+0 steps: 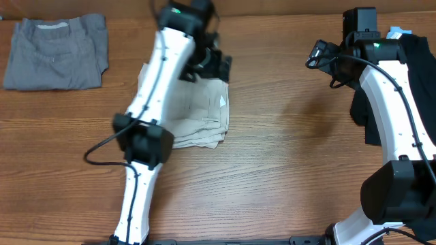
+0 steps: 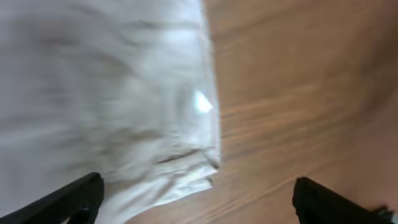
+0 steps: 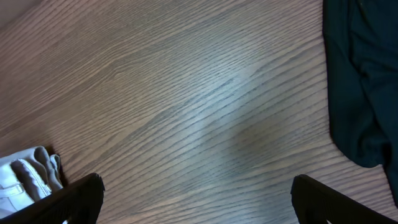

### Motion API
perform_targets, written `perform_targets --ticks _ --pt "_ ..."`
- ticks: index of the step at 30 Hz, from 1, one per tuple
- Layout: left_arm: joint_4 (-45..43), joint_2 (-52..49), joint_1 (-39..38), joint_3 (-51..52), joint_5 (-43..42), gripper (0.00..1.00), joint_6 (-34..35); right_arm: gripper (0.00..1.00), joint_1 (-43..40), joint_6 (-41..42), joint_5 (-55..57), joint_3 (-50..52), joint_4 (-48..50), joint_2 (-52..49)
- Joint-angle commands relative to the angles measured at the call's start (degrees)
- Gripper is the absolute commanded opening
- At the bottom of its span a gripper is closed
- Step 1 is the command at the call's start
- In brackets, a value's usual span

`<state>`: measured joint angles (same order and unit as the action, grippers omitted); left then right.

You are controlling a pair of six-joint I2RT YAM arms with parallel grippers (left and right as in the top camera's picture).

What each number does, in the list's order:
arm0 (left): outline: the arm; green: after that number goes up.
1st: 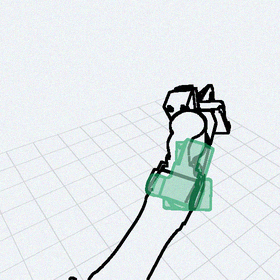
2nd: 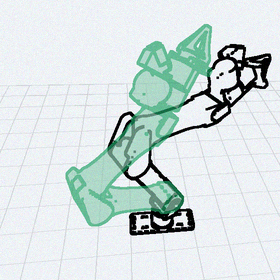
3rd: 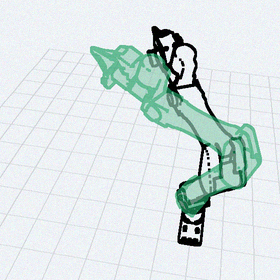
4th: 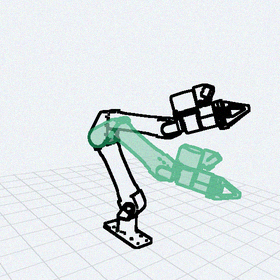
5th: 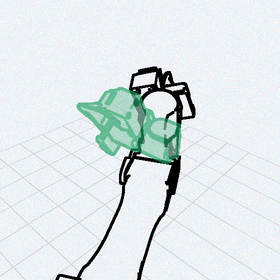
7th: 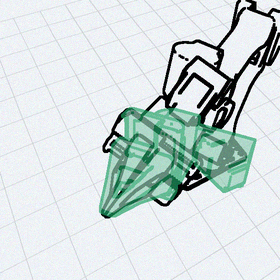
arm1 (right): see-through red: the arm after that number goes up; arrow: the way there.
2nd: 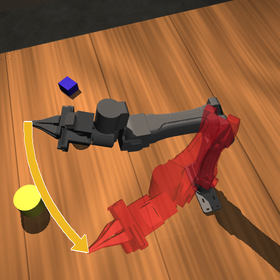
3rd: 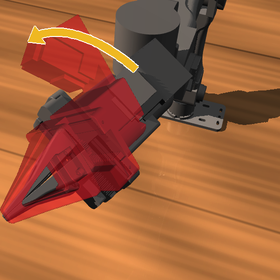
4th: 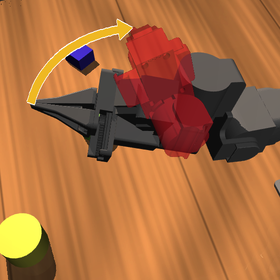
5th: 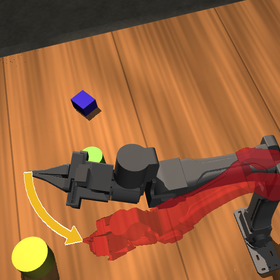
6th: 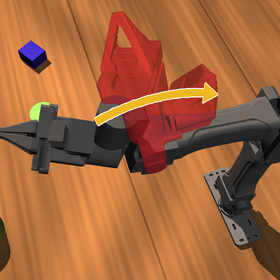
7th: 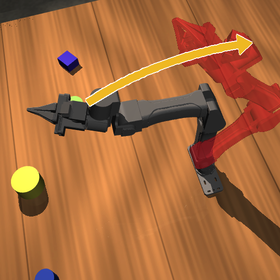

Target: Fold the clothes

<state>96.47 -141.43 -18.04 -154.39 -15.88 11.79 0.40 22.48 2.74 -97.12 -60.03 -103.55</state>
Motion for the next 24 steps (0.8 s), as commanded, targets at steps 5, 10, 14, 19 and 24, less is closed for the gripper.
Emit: perform_targets --ticks 5,10,14,19,24 --pt "0.3 0.9 16.2 2.7 -0.3 1.00 -2.9 1.00 -0.2 0.2 -0.3 -1.0 0.1 0.8" --pt "0.3 0.9 25.9 7.6 -7.2 1.00 -8.2 1.00 -0.2 0.2 -0.3 -1.0 0.1 0.8" --pt "0.2 0.9 31.2 15.0 -14.3 1.00 -15.7 1.00 -0.2 0.2 -0.3 -1.0 0.1 0.8" --pt "-4.0 0.9 33.8 26.8 -19.2 1.00 -20.5 1.00 -0.2 0.2 -0.3 -1.0 0.1 0.8" --pt "-10.7 0.9 33.2 36.5 -19.9 1.00 -21.0 1.00 -0.2 0.2 -0.3 -1.0 0.1 0.8"
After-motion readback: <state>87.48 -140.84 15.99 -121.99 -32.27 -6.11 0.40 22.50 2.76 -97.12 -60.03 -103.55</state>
